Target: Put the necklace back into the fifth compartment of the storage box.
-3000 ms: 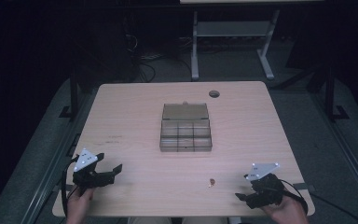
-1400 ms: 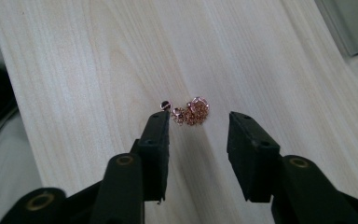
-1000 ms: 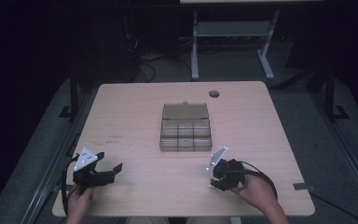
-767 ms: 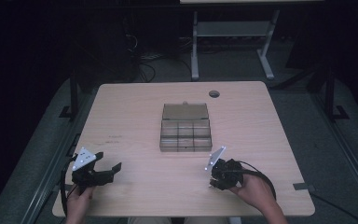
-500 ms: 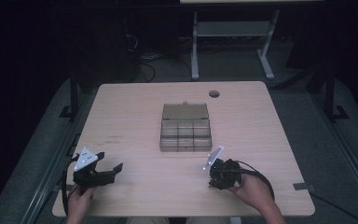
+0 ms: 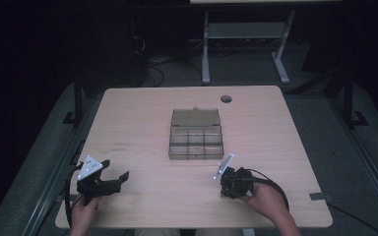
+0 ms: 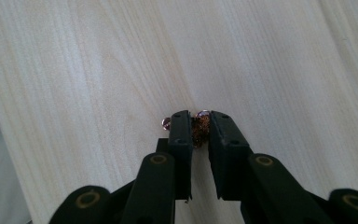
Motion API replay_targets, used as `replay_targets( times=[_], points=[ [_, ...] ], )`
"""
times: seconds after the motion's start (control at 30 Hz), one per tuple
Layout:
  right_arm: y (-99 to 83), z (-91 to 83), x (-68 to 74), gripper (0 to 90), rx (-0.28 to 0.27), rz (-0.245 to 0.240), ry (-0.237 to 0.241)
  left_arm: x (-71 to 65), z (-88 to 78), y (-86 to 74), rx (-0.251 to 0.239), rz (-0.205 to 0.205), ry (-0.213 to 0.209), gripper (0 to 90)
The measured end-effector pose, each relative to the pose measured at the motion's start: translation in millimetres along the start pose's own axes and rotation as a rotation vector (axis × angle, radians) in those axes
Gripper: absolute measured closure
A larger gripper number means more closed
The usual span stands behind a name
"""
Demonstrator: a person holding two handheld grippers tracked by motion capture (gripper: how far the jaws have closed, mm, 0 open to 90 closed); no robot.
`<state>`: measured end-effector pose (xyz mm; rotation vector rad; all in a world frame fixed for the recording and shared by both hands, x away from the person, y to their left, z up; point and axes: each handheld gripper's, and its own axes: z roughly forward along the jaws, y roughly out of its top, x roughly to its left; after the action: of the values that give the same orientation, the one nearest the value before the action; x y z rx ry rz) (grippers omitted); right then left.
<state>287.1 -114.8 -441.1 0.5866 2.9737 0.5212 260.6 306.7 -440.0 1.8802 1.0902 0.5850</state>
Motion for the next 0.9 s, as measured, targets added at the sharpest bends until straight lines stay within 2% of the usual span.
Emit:
replay_targets(
  times=[0.27, 0.33, 0.53, 0.73, 0.9],
  points=[
    [-0.4, -0.1, -1.9, 84.4, 0.001, 0.004, 0.019, -0.1, -0.2, 0.1, -0.001, 0.0, 0.0, 13.0],
    [-0.7, -0.3, -2.5, 87.0, -0.004, -0.009, 0.018, -0.2, -0.2, 0.2, -0.002, 0.0, 0.002, 13.0],
    [-0.6, -1.9, -2.6, 88.0, 0.004, -0.008, 0.032, -0.2, -0.3, 0.1, -0.002, 0.002, 0.002, 13.0],
    [1.5, -9.7, -2.4, 88.2, -0.023, -0.017, 0.035, 0.0, -0.5, 0.3, -0.002, 0.001, 0.003, 13.0],
    [5.6, -18.3, -0.6, 88.1, -0.019, -0.027, 0.02, 0.1, -0.7, 0.3, -0.003, 0.0, 0.004, 13.0]
  ],
)
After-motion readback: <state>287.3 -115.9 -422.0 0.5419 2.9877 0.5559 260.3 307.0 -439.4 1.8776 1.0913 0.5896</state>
